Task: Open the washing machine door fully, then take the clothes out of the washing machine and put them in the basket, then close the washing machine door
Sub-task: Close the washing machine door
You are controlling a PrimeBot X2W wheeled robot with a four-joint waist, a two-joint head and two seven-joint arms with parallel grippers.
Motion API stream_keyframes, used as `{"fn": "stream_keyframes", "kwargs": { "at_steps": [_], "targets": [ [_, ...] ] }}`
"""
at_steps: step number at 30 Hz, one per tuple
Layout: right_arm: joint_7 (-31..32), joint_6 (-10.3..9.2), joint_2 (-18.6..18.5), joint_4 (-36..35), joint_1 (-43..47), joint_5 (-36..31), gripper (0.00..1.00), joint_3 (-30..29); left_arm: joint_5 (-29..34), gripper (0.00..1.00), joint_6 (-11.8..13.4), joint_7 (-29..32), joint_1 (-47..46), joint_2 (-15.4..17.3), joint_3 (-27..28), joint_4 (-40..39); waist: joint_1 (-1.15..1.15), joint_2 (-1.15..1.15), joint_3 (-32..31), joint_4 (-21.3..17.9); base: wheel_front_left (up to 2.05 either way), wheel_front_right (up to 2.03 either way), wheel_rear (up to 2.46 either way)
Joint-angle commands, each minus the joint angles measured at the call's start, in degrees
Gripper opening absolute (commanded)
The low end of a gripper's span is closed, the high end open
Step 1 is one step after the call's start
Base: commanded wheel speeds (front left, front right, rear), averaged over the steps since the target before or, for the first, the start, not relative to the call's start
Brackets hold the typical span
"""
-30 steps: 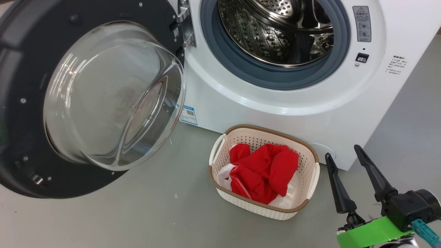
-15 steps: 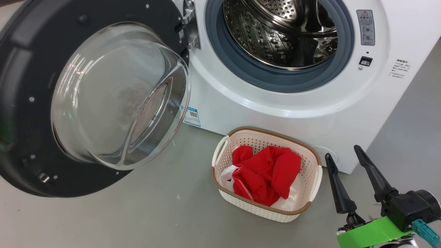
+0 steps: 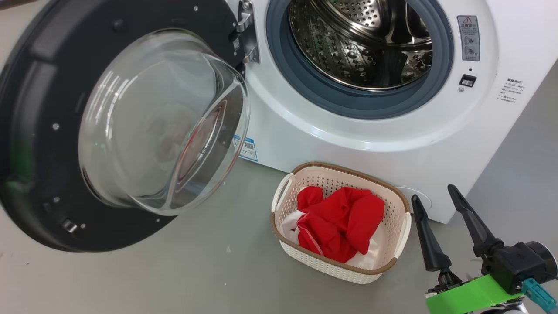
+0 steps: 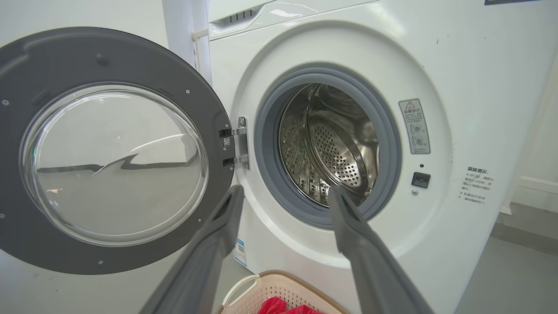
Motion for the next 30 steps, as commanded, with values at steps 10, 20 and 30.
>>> {"fn": "stream_keyframes", "kwargs": {
  "at_steps": [10, 20, 30],
  "targets": [
    [-0.96, 0.35, -0.6, -0.76, -0.45, 0.63, 1.0, 1.33, -2.12, 0.0, -1.74, 3.57, 4.85, -2.09, -0.88, -8.36, 0.0, 0.0, -0.61, 0.59, 0.0, 0.0, 0.0],
    [-0.9, 0.35, -0.6, -0.9, -0.45, 0.59, 1.0, 1.27, -5.08, 0.0, -0.96, 6.15, 9.36, -6.49, -0.76, -17.68, 0.0, 0.0, -0.46, 1.06, 0.0, 0.0, 0.0],
    [-1.05, 0.35, -0.6, -0.78, -0.74, 0.72, 1.0, 1.48, -7.61, 0.0, 1.09, 7.93, 14.33, -11.03, -0.64, -26.8, 0.0, 0.0, 0.19, 0.55, 0.0, 0.0, 0.0]
  ]
}}
